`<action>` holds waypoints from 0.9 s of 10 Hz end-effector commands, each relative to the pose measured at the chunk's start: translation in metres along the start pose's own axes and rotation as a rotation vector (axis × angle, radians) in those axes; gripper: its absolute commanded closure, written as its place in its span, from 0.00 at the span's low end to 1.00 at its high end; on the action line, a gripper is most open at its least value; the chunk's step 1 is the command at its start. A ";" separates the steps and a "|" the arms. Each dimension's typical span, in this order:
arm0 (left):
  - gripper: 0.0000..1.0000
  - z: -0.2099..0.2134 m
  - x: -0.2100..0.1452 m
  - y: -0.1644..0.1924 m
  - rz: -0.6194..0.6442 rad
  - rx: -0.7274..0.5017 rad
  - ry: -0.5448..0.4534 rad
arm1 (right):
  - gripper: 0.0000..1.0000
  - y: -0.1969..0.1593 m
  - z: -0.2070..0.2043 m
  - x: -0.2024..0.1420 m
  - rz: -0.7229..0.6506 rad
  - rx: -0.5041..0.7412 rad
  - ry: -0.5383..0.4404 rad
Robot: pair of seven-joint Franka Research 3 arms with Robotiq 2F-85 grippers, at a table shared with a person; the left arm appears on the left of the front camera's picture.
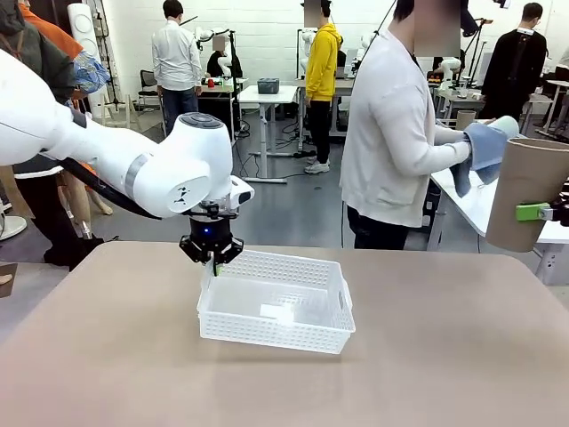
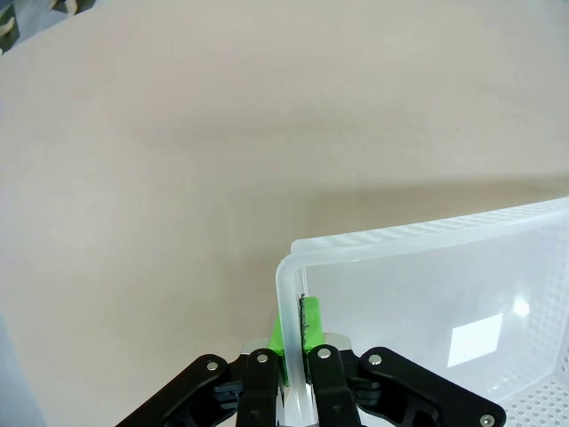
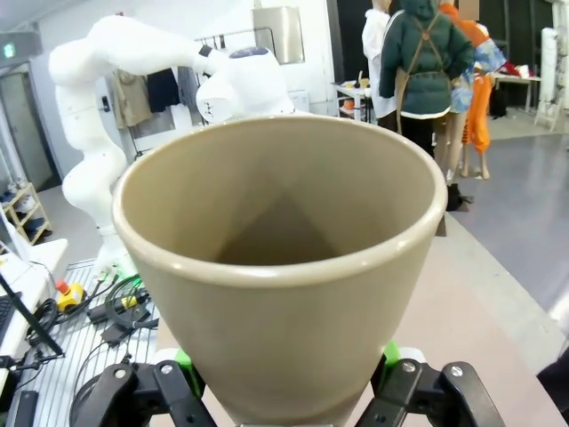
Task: Clean and organize the cups into the basket.
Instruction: Pick up the Organizing basket and move it to the center of the table, then pick up the Reusable plastic cup from the right side of the table and place it inside the Organizing basket.
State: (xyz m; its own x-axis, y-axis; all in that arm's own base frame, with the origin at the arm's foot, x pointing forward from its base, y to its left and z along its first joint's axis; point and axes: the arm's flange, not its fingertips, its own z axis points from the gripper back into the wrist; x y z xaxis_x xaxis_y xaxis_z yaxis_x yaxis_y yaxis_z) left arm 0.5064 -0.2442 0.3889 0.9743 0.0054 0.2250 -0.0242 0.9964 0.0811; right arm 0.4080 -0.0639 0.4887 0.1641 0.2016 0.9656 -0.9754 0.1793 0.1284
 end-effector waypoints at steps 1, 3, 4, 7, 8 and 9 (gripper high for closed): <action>1.00 -0.009 0.010 -0.013 0.021 0.028 0.003 | 0.34 0.001 -0.002 0.002 0.004 0.004 0.000; 1.00 -0.014 0.010 -0.018 0.001 0.040 0.015 | 0.34 0.001 -0.002 0.002 0.004 0.004 0.000; 1.00 -0.014 0.010 -0.018 -0.004 0.036 0.014 | 0.34 0.001 -0.002 0.002 0.004 0.004 0.000; 1.00 -0.015 0.006 -0.013 -0.017 0.004 0.025 | 0.34 0.001 -0.002 0.002 0.004 0.004 0.000; 1.00 -0.015 0.006 -0.013 -0.017 0.004 0.025 | 0.34 0.001 -0.002 0.002 0.004 0.004 0.000; 1.00 -0.015 0.006 -0.013 -0.017 0.004 0.025 | 0.34 0.001 -0.002 0.002 0.004 0.004 0.000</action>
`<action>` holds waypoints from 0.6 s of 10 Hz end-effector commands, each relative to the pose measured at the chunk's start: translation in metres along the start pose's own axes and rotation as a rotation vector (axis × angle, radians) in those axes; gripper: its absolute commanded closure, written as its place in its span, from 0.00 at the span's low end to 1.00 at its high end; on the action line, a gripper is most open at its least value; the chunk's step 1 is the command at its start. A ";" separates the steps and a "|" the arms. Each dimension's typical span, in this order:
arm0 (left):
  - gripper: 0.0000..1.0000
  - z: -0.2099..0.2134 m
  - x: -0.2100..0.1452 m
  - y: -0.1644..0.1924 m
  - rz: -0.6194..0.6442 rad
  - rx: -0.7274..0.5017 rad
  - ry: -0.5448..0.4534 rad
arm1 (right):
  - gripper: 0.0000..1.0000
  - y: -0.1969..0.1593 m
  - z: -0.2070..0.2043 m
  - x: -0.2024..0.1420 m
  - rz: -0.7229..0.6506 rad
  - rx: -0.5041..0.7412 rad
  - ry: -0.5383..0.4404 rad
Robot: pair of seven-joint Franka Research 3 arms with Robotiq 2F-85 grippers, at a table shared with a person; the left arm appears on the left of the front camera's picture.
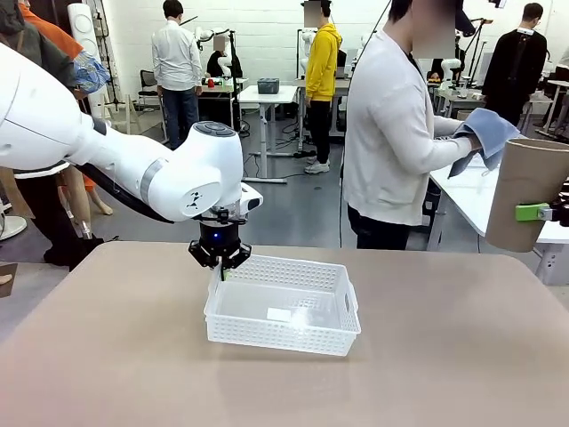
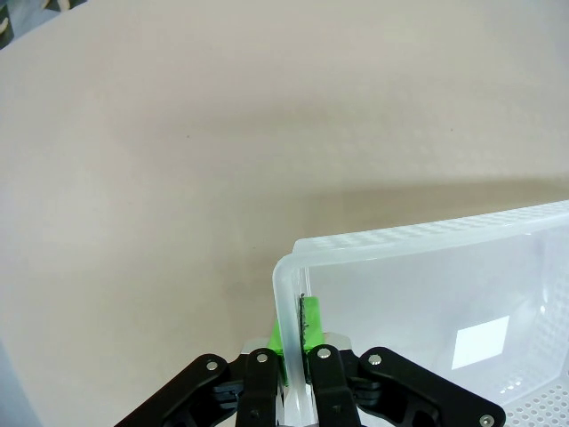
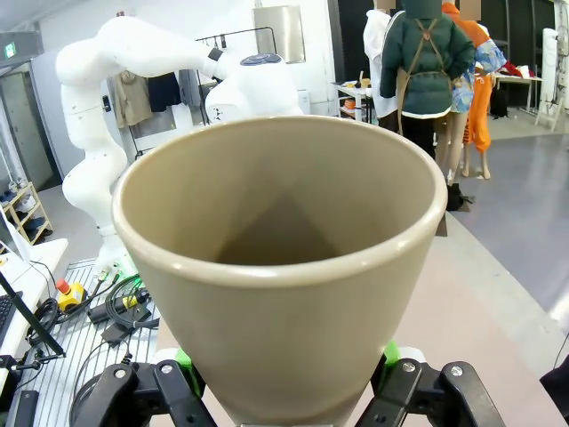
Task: Clean and organize the cups into the basket.
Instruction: Pick up the Organizing basket and move it to the center of the table, then pick up the Reusable plastic cup from the right side of the table and place it inside the Organizing basket.
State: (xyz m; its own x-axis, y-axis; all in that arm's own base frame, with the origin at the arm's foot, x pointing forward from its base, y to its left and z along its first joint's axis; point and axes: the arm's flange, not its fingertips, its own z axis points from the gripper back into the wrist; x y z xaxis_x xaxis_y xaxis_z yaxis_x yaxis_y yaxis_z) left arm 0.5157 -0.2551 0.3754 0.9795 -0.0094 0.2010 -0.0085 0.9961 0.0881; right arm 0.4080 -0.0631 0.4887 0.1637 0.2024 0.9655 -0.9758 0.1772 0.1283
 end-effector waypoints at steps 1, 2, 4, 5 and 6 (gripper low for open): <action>1.00 -0.001 0.000 0.000 0.000 0.001 0.002 | 0.34 0.001 -0.001 0.001 0.003 0.002 0.000; 1.00 -0.001 0.000 0.000 0.000 0.001 0.002 | 0.34 0.001 -0.001 0.001 0.003 0.002 0.000; 1.00 -0.001 0.000 0.000 0.000 0.001 0.002 | 0.18 0.000 -0.025 0.017 0.028 0.007 0.128; 1.00 -0.001 0.000 0.000 0.000 0.001 0.002 | 0.18 -0.004 -0.053 0.034 0.036 -0.002 0.247; 1.00 -0.001 0.000 0.000 0.000 0.001 0.002 | 0.18 -0.007 -0.078 0.048 0.049 -0.003 0.322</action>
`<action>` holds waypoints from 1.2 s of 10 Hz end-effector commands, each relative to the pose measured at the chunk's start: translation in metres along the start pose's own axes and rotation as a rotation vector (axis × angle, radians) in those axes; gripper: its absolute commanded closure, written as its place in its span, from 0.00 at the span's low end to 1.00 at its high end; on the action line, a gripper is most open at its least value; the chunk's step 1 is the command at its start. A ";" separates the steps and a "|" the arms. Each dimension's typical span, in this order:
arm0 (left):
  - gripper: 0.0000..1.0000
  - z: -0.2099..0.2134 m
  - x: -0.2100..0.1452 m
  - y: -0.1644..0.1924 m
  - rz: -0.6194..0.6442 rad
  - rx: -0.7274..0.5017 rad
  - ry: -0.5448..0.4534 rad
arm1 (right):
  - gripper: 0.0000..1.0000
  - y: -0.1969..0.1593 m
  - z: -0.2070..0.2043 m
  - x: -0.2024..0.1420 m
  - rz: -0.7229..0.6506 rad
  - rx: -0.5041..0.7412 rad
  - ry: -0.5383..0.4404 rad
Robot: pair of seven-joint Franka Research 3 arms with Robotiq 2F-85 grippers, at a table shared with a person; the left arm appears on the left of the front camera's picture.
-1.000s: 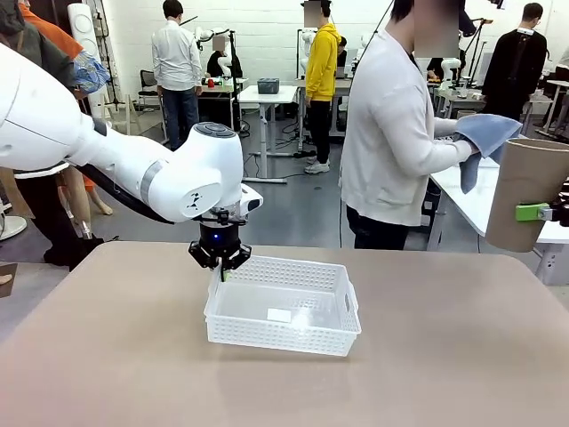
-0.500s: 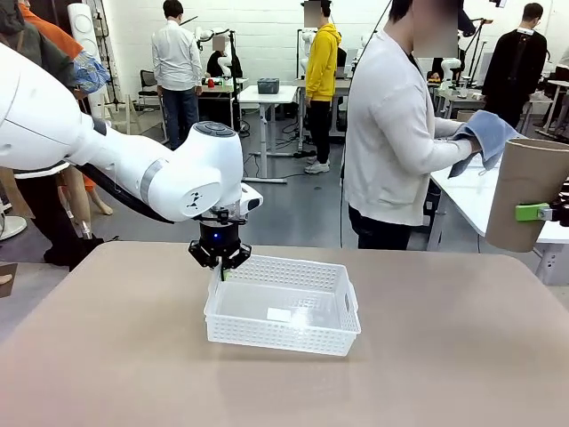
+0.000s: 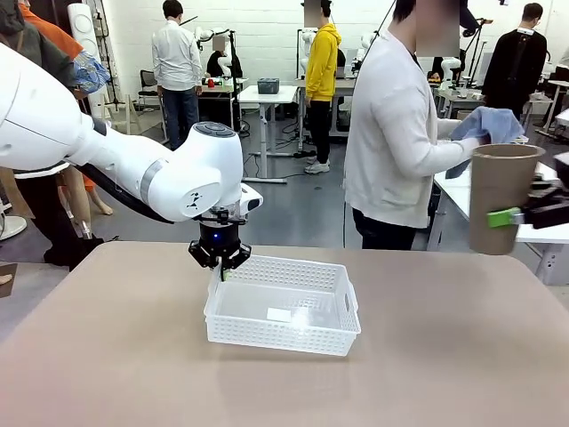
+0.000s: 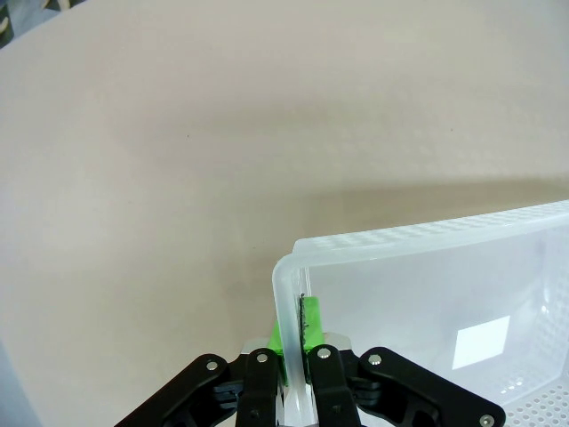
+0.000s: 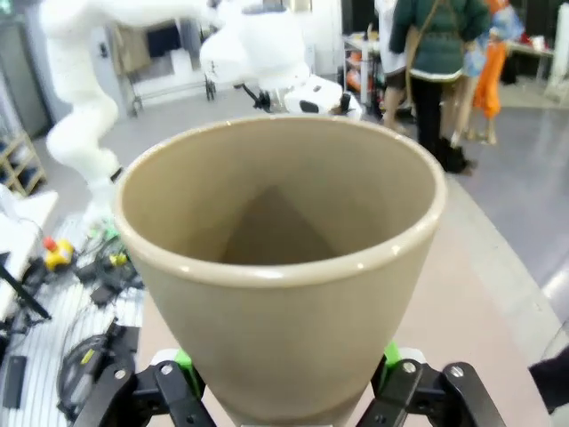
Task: Clean and organize the cups into the basket.
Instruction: Pick up the Organizing basket and move it to the center of the table, then pick up the Reusable plastic cup from the right side of the table and place it inside the Organizing basket.
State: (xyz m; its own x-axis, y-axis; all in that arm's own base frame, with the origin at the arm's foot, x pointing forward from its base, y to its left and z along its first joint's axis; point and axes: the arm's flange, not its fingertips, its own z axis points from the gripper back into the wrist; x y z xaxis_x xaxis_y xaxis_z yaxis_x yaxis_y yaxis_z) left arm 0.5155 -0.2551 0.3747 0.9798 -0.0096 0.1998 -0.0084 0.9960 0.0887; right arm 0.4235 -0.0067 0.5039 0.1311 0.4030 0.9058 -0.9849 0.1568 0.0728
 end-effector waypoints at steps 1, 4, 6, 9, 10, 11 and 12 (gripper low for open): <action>1.00 0.000 0.000 0.000 0.000 0.000 0.000 | 0.18 -0.008 -0.045 0.041 -0.005 0.001 0.189; 1.00 0.000 0.000 0.000 0.000 0.000 0.000 | 0.18 -0.004 -0.143 0.089 0.044 0.008 0.502; 1.00 0.000 0.000 0.000 0.000 0.000 0.000 | 0.18 0.008 -0.206 0.113 0.084 0.017 0.721; 1.00 0.000 0.000 0.000 0.000 0.000 0.000 | 0.18 0.020 -0.270 0.127 0.172 0.027 0.845; 1.00 0.000 0.000 0.000 0.000 0.000 0.000 | 0.18 0.014 -0.286 0.124 0.176 0.020 0.866; 1.00 0.000 0.000 0.000 0.000 0.000 0.000 | 0.18 0.008 -0.304 0.118 0.194 0.011 0.881; 1.00 0.000 0.000 0.000 0.000 0.000 0.000 | 0.18 0.003 -0.319 0.111 0.218 0.001 0.899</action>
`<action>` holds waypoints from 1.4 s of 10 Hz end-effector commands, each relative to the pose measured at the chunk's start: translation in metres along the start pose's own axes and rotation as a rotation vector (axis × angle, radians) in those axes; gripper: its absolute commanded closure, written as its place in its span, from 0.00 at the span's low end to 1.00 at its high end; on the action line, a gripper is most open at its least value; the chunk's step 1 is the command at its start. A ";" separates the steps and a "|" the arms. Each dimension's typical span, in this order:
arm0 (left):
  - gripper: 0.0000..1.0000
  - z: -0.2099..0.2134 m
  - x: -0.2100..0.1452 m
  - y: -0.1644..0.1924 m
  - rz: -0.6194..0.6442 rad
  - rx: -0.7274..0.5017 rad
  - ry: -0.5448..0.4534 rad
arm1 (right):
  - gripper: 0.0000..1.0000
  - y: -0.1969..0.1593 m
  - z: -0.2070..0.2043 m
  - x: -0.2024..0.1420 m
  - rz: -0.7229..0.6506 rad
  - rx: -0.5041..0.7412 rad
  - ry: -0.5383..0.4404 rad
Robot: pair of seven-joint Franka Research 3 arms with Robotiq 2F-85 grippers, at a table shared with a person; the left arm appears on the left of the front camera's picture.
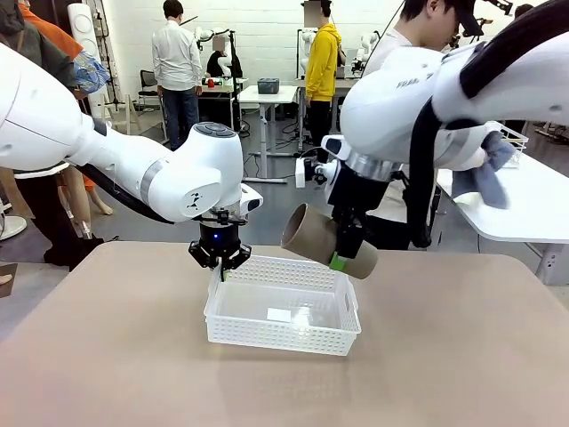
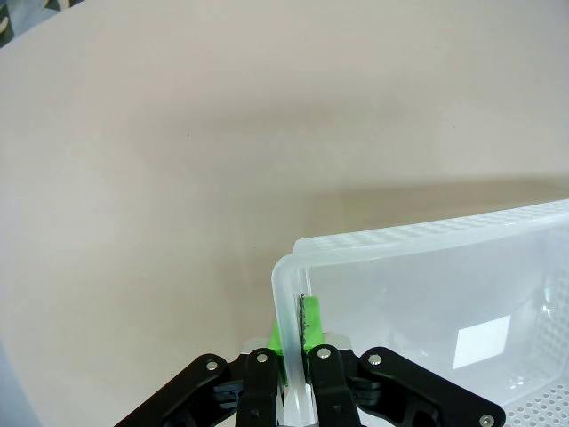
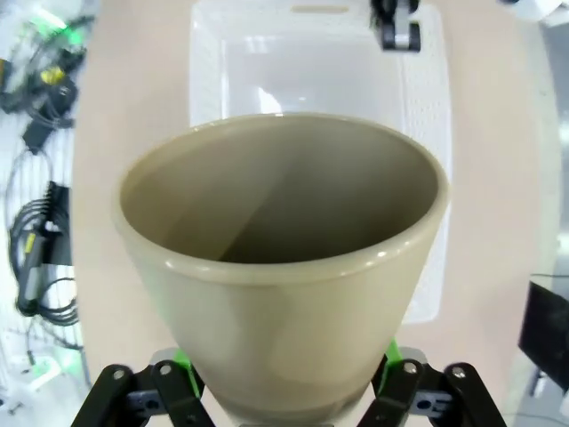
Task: Clean and organize the cups into the basket.
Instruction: Pick up the Organizing basket and move it to the center of the table, then pick up the Reusable plastic cup from the right side of the table and place it inside the Organizing basket.
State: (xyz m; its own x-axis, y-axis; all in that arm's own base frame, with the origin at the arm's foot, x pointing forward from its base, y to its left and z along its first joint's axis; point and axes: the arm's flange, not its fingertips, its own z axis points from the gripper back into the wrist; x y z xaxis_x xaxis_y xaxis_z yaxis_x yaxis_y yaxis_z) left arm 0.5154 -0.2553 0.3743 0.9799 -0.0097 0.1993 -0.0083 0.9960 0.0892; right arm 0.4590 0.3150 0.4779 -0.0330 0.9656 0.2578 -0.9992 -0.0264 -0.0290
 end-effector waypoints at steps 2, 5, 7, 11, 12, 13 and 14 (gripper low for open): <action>1.00 0.000 0.000 0.000 0.000 -0.001 0.000 | 0.18 -0.019 -0.037 0.015 -0.008 -0.041 0.047; 1.00 0.000 0.000 0.000 0.000 -0.001 0.000 | 0.18 -0.034 -0.075 0.019 -0.015 -0.043 0.077; 1.00 0.000 0.000 0.000 0.000 -0.001 0.000 | 0.18 -0.037 -0.096 0.019 -0.025 -0.007 0.085; 1.00 0.000 0.000 0.000 0.000 -0.001 0.000 | 0.18 -0.036 -0.131 0.011 -0.033 0.080 0.119; 1.00 0.000 0.000 0.000 0.000 -0.001 0.000 | 0.18 -0.036 -0.136 0.010 -0.034 0.093 0.126; 1.00 0.000 0.000 0.000 0.000 -0.001 0.000 | 0.18 -0.034 -0.139 0.009 -0.035 0.113 0.126; 1.00 0.000 0.000 0.000 0.000 -0.001 0.000 | 0.08 -0.033 -0.138 0.009 -0.037 0.119 0.126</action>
State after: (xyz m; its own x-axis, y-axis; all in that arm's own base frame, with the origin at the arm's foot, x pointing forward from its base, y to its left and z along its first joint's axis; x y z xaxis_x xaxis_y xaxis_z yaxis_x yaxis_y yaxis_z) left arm 0.5151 -0.2559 0.3743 0.9799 -0.0108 0.1992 -0.0072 0.9960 0.0892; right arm 0.4914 0.3605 0.3438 -0.0197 0.9870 0.1598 -0.9961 -0.0331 0.0819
